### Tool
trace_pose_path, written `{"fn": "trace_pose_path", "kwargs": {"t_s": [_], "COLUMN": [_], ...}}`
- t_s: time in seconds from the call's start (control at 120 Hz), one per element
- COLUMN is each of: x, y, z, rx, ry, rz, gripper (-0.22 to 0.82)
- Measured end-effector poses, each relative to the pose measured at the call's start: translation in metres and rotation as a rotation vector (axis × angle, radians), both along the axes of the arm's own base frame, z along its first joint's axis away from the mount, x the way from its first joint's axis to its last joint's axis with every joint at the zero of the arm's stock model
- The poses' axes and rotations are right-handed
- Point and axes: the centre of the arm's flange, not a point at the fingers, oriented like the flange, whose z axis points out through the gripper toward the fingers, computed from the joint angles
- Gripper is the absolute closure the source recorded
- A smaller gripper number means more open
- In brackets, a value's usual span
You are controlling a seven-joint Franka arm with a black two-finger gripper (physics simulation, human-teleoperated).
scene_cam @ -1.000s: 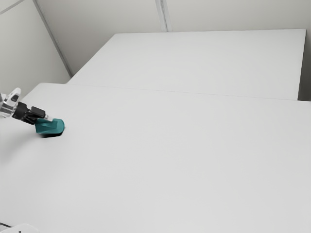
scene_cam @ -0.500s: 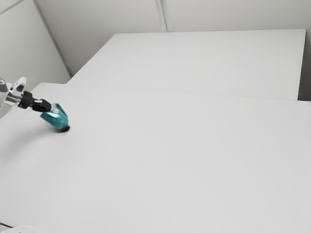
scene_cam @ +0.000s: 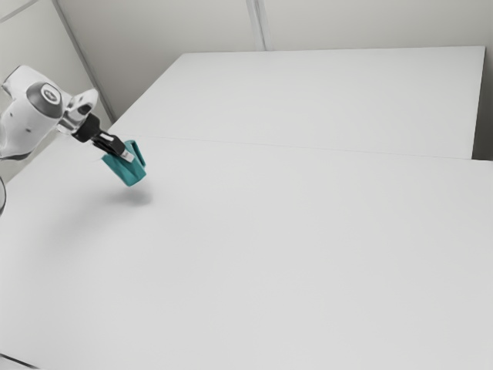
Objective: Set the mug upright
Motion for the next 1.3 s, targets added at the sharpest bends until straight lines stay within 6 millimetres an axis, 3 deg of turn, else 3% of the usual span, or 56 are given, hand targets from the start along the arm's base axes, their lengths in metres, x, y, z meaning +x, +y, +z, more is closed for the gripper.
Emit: {"fn": "trace_pose_path", "kwargs": {"t_s": [0.158, 0.25, 0.433, 0.642, 1.0, 1.133, 1.3], "x": [0.002, -0.011, -0.046, -0.072, -0.099, -0.106, -0.11], "y": [-0.08, -0.124, -0.18, -0.226, -0.307, -0.317, -0.31], "z": [0.02, 0.027, 0.033, 0.03, -0.009, -0.024, -0.042], "rx": [0.24, 0.332, 0.419, 0.49, 0.602, 0.611, 0.587], "ry": [0.065, 0.089, 0.125, 0.14, 0.099, 0.082, 0.088], "rz": [-0.06, -0.055, 0.048, 0.188, 0.326, 0.388, 0.5], "gripper": [0.79, 0.79, 0.79, 0.79, 0.79, 0.79, 0.79]}}
